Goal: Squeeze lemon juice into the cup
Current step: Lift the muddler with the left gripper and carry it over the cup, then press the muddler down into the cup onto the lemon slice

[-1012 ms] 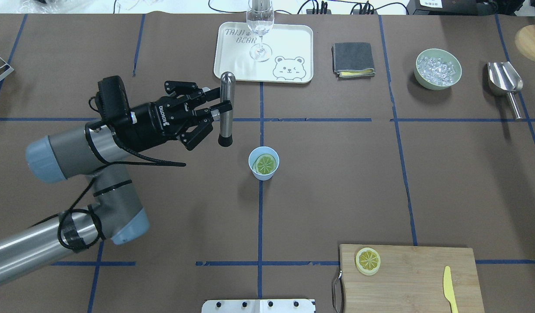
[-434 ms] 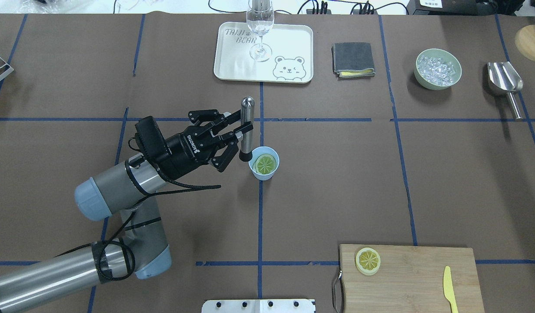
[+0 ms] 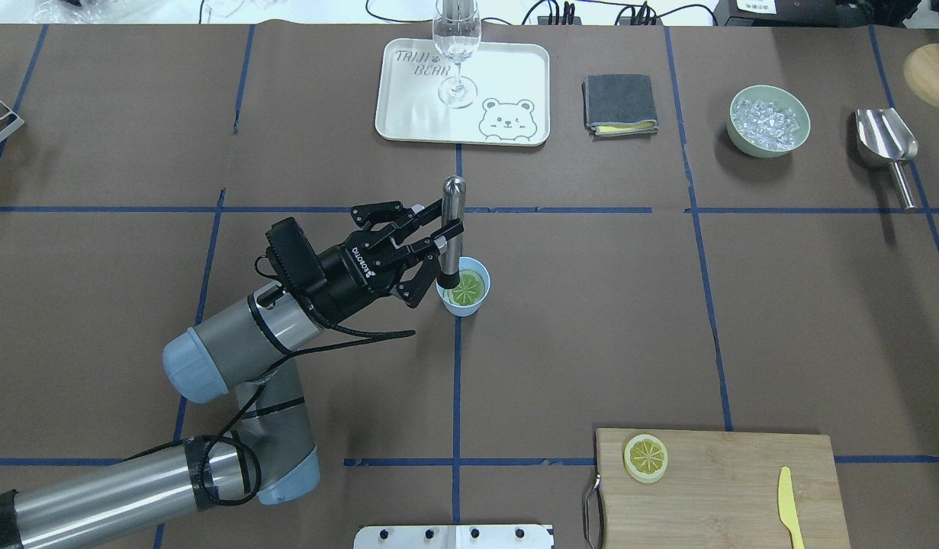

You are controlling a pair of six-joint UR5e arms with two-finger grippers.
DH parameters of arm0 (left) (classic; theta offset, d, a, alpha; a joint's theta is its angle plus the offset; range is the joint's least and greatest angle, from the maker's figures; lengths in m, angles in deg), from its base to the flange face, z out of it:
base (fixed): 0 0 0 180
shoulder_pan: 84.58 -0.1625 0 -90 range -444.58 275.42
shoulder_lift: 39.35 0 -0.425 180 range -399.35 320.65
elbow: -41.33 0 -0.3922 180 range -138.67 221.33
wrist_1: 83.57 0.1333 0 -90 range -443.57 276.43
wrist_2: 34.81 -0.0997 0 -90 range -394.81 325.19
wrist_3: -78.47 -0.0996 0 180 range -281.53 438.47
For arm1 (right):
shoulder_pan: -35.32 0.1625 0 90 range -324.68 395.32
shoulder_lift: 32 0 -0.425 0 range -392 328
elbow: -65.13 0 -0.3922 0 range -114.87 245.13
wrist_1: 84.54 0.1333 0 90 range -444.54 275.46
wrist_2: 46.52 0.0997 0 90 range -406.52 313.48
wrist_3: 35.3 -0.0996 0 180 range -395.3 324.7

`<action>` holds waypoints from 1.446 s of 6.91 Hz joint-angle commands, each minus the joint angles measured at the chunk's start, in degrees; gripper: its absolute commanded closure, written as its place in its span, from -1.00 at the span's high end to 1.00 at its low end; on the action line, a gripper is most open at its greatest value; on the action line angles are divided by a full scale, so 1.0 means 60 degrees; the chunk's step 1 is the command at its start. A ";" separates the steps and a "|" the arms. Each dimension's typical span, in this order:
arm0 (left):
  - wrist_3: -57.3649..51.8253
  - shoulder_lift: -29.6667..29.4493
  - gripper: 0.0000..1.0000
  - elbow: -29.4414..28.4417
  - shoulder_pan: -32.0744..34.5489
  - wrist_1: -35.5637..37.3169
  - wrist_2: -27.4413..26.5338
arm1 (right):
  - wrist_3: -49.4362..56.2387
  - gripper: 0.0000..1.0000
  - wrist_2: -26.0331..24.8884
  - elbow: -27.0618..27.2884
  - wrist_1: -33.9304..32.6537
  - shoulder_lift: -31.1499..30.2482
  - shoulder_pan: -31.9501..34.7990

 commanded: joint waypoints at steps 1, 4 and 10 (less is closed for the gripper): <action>-0.0003 -0.0298 -1.00 -0.0383 -0.0056 0.0048 -0.0208 | 0.0024 1.00 0.0000 -0.0001 0.0000 0.0000 -0.0001; -0.0003 -0.0403 -1.00 -0.0444 -0.0056 0.0458 -0.0223 | 0.0038 1.00 0.0000 -0.0015 0.0000 -0.0014 -0.0001; -0.0018 -0.0388 -1.00 -0.0928 -0.0539 0.1060 -0.0882 | -0.0006 1.00 0.0000 -0.0015 0.0000 -0.0014 -0.0001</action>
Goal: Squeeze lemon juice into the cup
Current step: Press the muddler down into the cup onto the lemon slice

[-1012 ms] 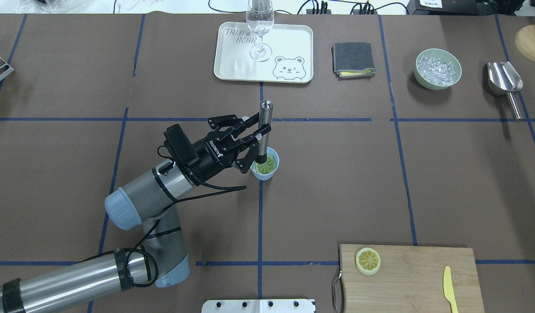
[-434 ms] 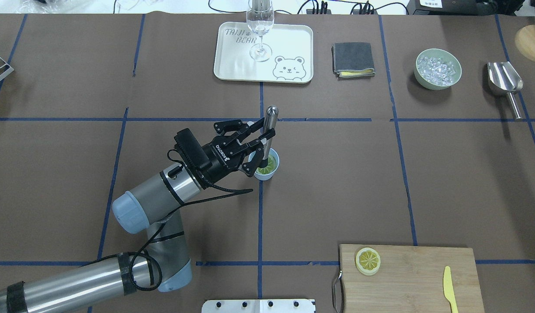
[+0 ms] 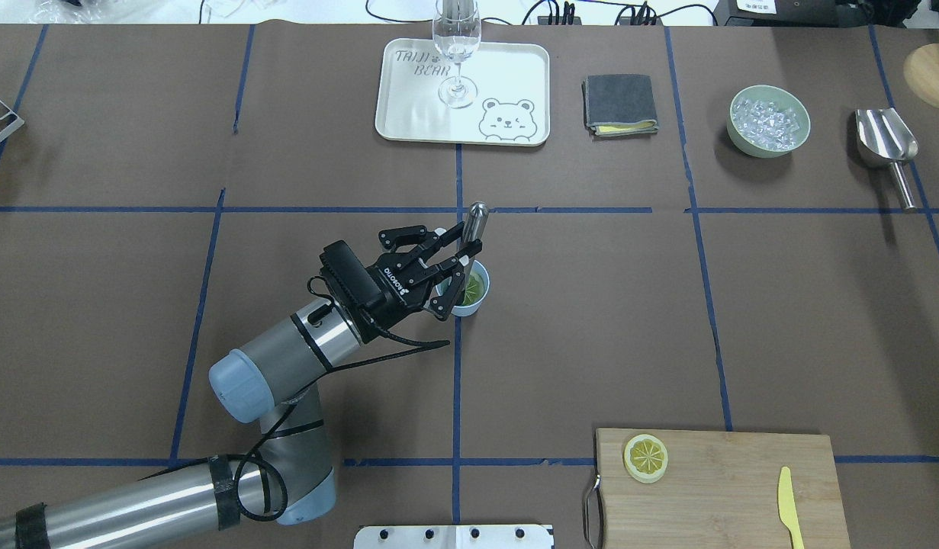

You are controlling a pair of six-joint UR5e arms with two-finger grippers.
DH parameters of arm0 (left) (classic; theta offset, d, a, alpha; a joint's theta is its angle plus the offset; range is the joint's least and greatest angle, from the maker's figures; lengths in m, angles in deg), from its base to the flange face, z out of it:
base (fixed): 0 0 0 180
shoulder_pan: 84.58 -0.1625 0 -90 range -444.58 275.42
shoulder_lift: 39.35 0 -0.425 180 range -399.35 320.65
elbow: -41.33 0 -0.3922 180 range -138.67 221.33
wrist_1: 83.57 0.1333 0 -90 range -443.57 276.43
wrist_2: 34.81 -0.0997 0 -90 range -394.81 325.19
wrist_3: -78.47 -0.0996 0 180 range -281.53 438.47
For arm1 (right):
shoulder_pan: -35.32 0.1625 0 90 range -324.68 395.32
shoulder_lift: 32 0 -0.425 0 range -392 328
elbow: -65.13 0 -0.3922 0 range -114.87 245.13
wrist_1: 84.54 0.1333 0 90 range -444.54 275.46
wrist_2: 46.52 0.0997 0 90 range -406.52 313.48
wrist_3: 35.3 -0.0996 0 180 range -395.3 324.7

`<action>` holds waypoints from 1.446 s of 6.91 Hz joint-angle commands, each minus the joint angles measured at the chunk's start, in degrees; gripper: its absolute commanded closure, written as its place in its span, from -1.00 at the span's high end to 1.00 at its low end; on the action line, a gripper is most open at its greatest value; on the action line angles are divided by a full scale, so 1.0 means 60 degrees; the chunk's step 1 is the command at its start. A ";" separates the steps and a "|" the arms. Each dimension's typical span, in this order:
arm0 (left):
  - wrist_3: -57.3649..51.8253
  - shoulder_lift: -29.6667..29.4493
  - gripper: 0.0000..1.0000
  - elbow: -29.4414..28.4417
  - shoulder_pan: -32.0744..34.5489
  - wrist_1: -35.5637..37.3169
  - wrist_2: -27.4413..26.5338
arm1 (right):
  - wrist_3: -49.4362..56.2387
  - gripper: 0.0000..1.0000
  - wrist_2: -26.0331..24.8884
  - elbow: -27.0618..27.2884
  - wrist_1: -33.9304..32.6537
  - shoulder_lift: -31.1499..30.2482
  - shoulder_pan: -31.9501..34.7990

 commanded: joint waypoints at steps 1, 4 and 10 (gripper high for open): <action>0.0014 0.0000 -1.00 -0.0064 -0.0059 0.0024 -0.0034 | -0.0034 1.00 0.0000 0.0000 0.0000 0.0000 0.0000; 0.0073 -0.0014 -1.00 0.0227 -0.0045 -0.0005 0.0024 | -0.0049 1.00 0.0000 0.0000 0.0000 0.0014 0.0000; 0.0759 0.0044 -1.00 0.1239 0.0453 0.0373 0.0112 | -0.0093 1.00 0.0000 0.0000 0.0000 0.0029 0.0000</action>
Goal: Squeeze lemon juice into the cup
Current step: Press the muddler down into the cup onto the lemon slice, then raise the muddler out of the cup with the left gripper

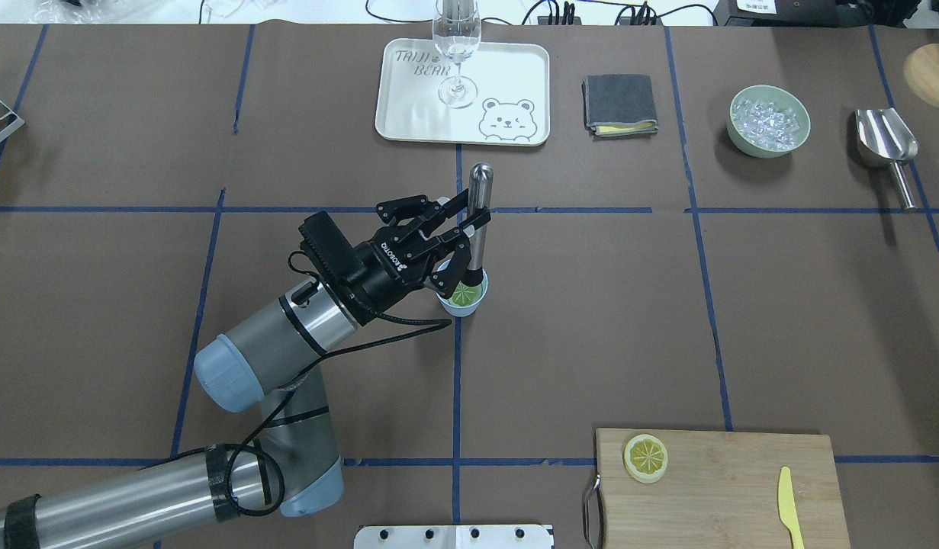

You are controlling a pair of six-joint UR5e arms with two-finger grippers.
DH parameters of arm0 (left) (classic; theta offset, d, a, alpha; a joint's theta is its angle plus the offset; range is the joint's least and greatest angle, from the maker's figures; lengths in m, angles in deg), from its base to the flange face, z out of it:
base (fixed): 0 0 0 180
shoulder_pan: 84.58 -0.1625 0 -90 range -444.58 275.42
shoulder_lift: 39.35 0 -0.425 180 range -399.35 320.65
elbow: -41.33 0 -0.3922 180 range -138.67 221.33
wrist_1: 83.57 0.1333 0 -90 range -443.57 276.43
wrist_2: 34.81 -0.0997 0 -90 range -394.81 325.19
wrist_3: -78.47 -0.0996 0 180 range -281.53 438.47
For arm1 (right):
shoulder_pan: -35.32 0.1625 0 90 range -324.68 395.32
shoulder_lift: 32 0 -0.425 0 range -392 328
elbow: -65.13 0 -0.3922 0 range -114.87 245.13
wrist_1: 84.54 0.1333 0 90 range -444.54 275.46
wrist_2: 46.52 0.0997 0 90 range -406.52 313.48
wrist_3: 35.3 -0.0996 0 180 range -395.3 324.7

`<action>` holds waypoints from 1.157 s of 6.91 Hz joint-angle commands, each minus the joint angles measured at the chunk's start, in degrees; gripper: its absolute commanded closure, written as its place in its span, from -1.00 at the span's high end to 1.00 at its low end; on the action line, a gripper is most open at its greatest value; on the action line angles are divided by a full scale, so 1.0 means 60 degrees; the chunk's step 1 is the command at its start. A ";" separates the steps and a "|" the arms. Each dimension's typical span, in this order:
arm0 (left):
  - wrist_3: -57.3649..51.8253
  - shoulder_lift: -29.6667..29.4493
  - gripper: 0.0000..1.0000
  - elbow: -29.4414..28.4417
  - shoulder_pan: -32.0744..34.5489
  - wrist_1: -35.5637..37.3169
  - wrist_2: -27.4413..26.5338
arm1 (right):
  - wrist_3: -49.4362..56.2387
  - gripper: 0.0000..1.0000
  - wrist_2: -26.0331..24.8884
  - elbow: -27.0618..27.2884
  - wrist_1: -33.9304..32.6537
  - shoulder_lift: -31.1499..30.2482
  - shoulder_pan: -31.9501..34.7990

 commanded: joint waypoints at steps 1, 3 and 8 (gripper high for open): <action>0.0786 0.0225 -1.00 0.0076 0.0155 0.0512 0.0243 | -0.0020 1.00 0.0015 0.0000 0.0000 0.0001 0.0000; 0.0894 0.0651 -1.00 0.1489 0.0694 0.2743 0.1294 | -0.0020 1.00 0.0030 0.0000 0.0000 -0.0042 0.0000; 0.1524 0.2319 -1.00 0.4568 0.3589 1.0515 0.6251 | -0.0006 1.00 0.0513 0.0030 0.0014 -0.0321 0.0000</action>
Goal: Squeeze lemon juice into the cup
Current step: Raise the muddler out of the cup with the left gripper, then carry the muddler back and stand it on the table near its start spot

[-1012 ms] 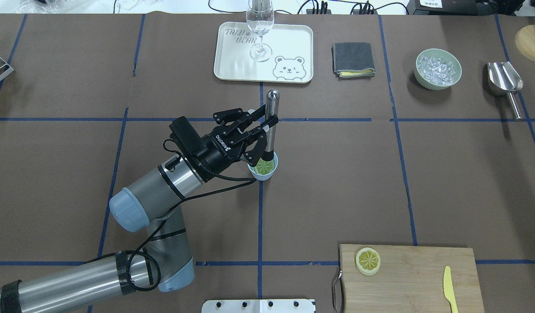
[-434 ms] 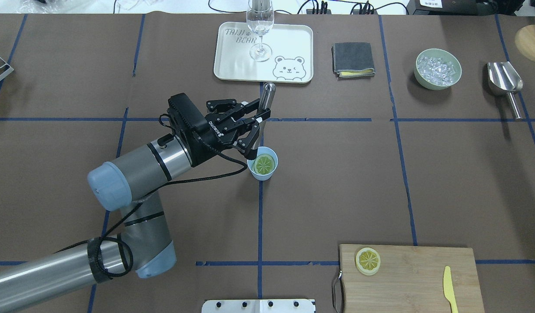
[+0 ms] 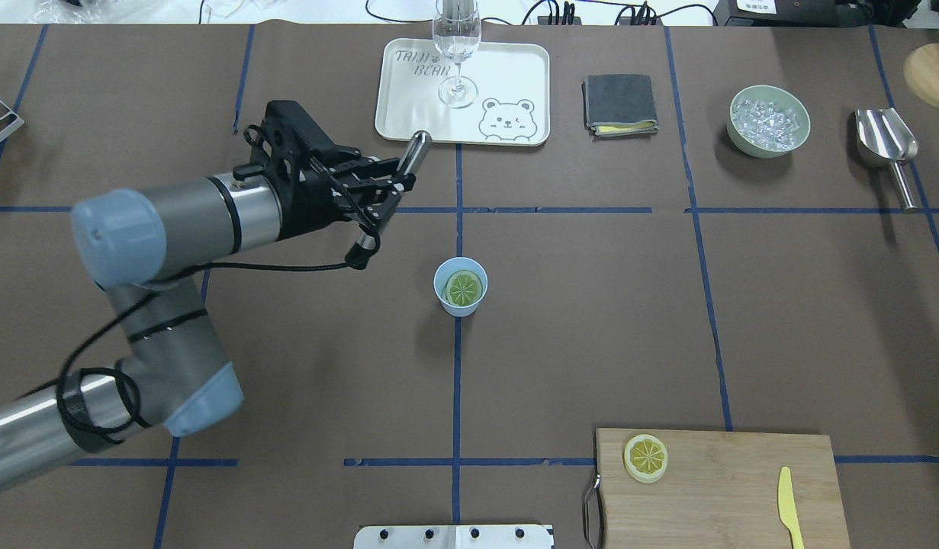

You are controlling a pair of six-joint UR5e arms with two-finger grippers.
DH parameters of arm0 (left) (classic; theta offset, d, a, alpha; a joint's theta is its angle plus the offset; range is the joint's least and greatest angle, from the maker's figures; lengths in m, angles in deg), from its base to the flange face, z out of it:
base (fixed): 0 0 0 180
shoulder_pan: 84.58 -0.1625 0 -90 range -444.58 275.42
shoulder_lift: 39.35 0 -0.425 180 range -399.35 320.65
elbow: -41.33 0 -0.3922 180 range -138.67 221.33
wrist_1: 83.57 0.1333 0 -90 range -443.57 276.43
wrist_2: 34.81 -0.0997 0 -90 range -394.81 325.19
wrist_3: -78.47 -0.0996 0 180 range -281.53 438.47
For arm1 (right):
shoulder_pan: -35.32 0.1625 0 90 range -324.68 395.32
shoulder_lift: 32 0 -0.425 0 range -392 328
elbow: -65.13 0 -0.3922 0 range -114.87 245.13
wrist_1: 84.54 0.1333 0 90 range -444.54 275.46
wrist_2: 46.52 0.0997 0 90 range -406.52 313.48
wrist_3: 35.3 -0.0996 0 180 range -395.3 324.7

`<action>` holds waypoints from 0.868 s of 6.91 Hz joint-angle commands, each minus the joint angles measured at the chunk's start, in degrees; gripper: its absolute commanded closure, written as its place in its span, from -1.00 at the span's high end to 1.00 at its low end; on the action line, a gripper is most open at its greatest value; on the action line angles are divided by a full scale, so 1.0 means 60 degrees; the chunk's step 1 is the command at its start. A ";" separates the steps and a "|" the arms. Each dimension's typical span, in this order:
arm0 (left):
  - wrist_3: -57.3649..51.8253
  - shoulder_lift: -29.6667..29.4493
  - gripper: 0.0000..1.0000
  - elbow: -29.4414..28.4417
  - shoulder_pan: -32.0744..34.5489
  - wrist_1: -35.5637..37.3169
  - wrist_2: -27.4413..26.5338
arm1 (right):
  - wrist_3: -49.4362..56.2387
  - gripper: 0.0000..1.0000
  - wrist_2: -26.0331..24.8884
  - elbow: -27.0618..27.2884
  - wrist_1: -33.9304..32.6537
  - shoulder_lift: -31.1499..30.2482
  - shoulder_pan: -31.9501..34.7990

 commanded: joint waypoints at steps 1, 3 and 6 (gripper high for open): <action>0.0005 0.0656 -1.00 0.0862 0.1727 0.3534 0.2707 | 0.0001 1.00 0.0096 0.0015 0.0012 -0.0025 -0.0001; 0.0092 0.1258 -1.00 0.0790 0.2275 0.5500 0.2982 | 0.0015 1.00 0.0096 0.0044 -0.0003 -0.0040 -0.0001; 0.1051 0.1929 -1.00 0.0673 0.2540 0.7357 0.2967 | 0.0030 1.00 0.0096 0.0015 -0.0003 -0.0040 -0.0001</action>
